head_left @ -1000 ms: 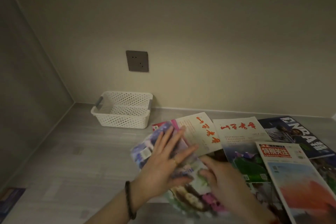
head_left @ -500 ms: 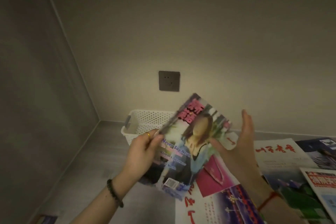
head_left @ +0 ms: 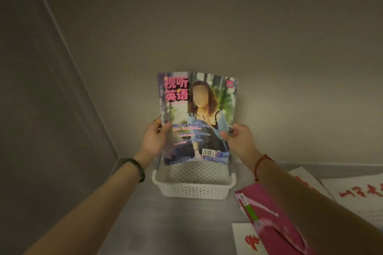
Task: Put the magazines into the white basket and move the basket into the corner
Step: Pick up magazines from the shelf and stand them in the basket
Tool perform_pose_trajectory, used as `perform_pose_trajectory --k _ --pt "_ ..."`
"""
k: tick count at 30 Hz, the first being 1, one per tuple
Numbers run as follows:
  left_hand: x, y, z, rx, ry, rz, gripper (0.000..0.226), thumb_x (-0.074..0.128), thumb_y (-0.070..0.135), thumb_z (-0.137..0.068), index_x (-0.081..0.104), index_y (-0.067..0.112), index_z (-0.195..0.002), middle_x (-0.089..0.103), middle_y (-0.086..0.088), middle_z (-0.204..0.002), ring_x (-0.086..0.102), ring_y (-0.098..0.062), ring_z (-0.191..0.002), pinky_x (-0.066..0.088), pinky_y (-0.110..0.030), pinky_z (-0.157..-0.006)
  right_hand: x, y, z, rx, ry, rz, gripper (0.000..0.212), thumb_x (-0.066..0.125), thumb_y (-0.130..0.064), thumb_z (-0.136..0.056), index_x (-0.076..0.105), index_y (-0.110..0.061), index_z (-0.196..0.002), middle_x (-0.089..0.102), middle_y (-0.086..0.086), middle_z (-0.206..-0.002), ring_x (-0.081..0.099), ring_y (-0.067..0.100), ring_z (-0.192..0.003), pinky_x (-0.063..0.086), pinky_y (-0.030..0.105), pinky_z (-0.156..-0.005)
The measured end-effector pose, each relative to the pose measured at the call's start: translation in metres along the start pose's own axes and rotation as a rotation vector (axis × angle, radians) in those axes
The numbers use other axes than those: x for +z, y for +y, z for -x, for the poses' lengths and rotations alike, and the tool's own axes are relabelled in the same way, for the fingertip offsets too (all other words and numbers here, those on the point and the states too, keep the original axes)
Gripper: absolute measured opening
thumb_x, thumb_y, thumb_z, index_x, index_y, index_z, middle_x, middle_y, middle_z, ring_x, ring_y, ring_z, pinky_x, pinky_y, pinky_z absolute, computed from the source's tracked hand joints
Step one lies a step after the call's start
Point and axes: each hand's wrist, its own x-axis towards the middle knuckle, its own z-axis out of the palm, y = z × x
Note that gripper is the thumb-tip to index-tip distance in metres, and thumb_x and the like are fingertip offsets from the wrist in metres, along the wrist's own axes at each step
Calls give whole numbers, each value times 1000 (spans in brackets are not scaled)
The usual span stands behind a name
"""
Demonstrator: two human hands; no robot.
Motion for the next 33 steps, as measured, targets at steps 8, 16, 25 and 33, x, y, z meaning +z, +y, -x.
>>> perform_pose_trajectory --k 8,16,25,33 --pt "14 -65 -62 -116 -15 -58 25 62 12 -82 59 23 -60 63 -13 -76 62 -29 -81 53 -53 -83 44 46 -58 87 -38 131 20 48 4 -85 60 1 -71 54 4 -68 49 15 -64 34 3 -37" --pt "39 -117 -71 -239 122 -94 23 73 13 -72 56 18 -57 62 -9 -68 63 -30 -73 55 -46 -77 60 90 -69 215 16 146 33 58 -4 -82 52 -11 -50 49 5 -53 45 16 -60 36 27 -59" --pt "40 -110 -40 -128 231 62 22 70 14 -76 50 10 -82 57 -9 -82 56 -25 -72 51 -33 -67 -4 92 -42 223 130 -2 24 64 -5 -79 66 -3 -103 69 14 -95 66 26 -85 53 40 -87" --pt "86 -51 64 12 -89 175 17 65 9 -80 55 23 -81 59 1 -74 56 -12 -69 49 -13 -61 -134 123 59 439 227 -240 33 59 1 -82 55 7 -115 60 22 -97 57 29 -88 48 41 -88"
